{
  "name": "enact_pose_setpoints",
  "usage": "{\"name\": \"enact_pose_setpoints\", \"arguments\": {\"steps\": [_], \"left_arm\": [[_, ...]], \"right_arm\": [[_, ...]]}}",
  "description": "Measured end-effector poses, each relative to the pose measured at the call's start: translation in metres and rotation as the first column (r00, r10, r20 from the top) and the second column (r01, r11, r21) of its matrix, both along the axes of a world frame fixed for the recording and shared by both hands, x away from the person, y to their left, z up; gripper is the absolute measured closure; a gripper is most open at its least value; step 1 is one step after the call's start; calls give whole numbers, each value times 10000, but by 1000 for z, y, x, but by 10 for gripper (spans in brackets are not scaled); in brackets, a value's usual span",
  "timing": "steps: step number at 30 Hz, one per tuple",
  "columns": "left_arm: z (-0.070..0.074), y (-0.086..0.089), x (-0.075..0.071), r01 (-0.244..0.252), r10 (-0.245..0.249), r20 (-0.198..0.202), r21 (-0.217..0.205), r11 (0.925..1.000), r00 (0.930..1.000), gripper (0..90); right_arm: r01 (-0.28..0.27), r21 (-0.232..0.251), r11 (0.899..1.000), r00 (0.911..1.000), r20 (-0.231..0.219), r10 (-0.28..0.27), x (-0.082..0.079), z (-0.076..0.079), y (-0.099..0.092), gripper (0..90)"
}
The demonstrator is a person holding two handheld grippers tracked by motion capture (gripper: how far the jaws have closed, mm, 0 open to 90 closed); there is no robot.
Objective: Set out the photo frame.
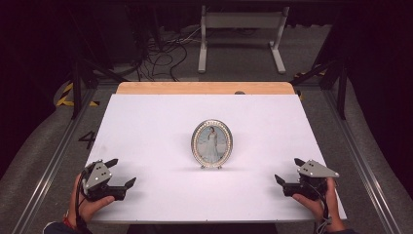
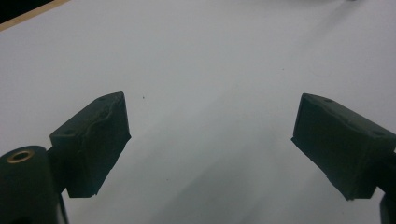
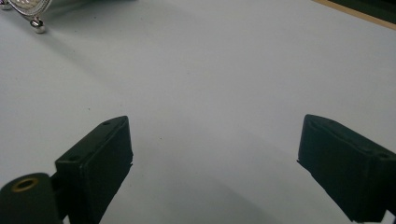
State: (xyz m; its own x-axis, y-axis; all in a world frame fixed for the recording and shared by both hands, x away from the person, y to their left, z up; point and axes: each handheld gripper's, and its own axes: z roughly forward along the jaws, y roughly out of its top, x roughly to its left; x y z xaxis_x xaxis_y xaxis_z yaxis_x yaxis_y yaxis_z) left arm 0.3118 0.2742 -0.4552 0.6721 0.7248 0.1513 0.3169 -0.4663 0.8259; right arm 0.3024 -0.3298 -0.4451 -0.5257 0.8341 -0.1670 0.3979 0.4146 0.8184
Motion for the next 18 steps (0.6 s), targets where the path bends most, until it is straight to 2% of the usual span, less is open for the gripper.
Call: {"name": "enact_pose_setpoints", "arguments": {"steps": [12,18], "left_arm": [[-1,-5,4,12,-11,-56,127,9999,10000,107],[-1,-4,4,-9,10,-74,15,10000,10000,105]], "right_arm": [[-94,-32,10000,9999,-84,93,-2,-3,2,95],[9,62,10000,10000,-69,-9,-2,-3,0,93]]}}
